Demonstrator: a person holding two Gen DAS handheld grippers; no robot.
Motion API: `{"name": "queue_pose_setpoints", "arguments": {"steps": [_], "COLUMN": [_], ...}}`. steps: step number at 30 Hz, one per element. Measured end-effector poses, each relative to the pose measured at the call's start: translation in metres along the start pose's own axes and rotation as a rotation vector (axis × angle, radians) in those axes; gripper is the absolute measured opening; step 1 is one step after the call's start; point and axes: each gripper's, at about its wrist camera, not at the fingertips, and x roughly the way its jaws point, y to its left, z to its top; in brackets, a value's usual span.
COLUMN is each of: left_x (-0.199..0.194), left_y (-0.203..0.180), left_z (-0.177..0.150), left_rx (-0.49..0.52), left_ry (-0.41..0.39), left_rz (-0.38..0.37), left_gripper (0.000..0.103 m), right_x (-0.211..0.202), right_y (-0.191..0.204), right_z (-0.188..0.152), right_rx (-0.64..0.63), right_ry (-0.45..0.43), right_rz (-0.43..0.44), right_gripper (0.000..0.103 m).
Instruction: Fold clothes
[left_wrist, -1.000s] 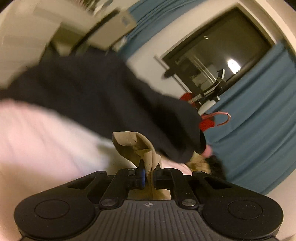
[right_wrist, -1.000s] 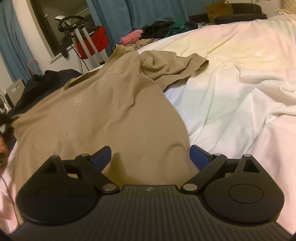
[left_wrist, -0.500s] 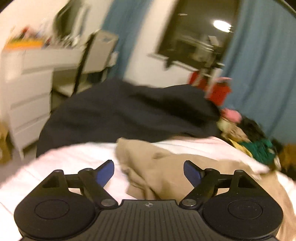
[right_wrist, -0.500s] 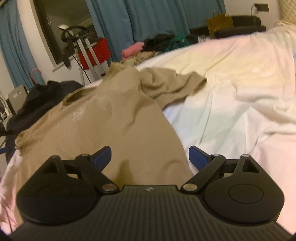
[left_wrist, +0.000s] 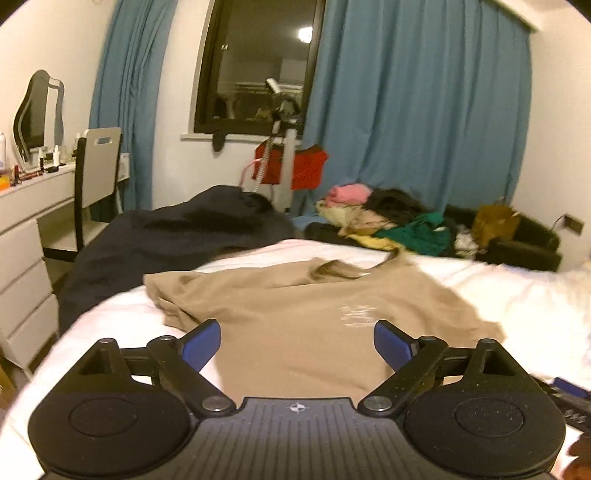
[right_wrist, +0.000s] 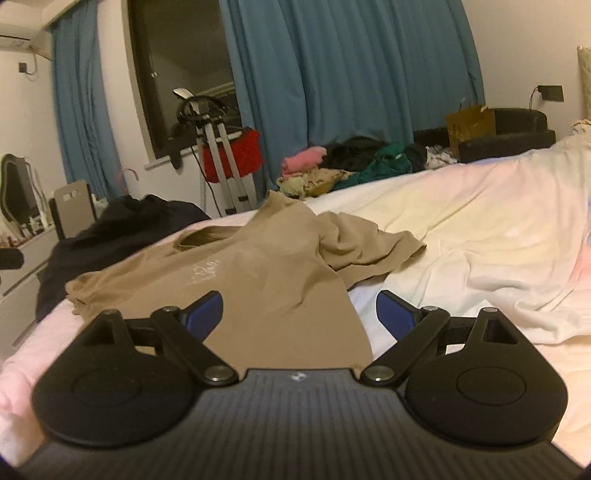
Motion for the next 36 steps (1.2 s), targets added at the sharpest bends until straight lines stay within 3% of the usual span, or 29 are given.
{"name": "queue_pose_setpoints", "arguments": {"steps": [7, 20, 24, 26, 28, 31, 33, 36], "left_x": [-0.007, 0.043, 0.067, 0.079, 0.087, 0.097, 0.104, 0.113], "left_y": [-0.024, -0.042, -0.044, -0.042, -0.038, -0.037, -0.036, -0.035], "left_z": [-0.013, -0.027, -0.035, -0.037, -0.037, -0.037, -0.037, -0.040], "left_rx": [-0.019, 0.019, 0.007, -0.036, -0.071, -0.103, -0.125, -0.140], "left_ry": [-0.005, 0.029, 0.090, 0.130, 0.155, 0.159, 0.163, 0.149], "left_rz": [-0.023, -0.027, -0.049, -0.062, -0.063, -0.068, -0.088, -0.099], "left_gripper": [0.102, 0.103, 0.103, 0.103, 0.103, 0.103, 0.103, 0.103], "right_x": [-0.011, 0.012, 0.031, 0.042, 0.051, 0.079, 0.104, 0.141], "right_y": [-0.003, -0.041, -0.062, -0.078, -0.092, -0.092, -0.092, -0.104], "right_z": [0.011, 0.004, -0.002, -0.004, -0.008, -0.005, 0.001, 0.011], "right_rx": [-0.003, 0.201, 0.288, 0.363, 0.419, 0.320, 0.285, 0.287], "right_ry": [-0.048, 0.002, 0.021, 0.032, 0.042, 0.062, 0.069, 0.067], "right_rz": [0.028, 0.018, -0.011, -0.048, -0.083, -0.186, -0.181, -0.141], "right_gripper": [0.091, 0.091, 0.091, 0.082, 0.079, 0.079, 0.074, 0.074]}}
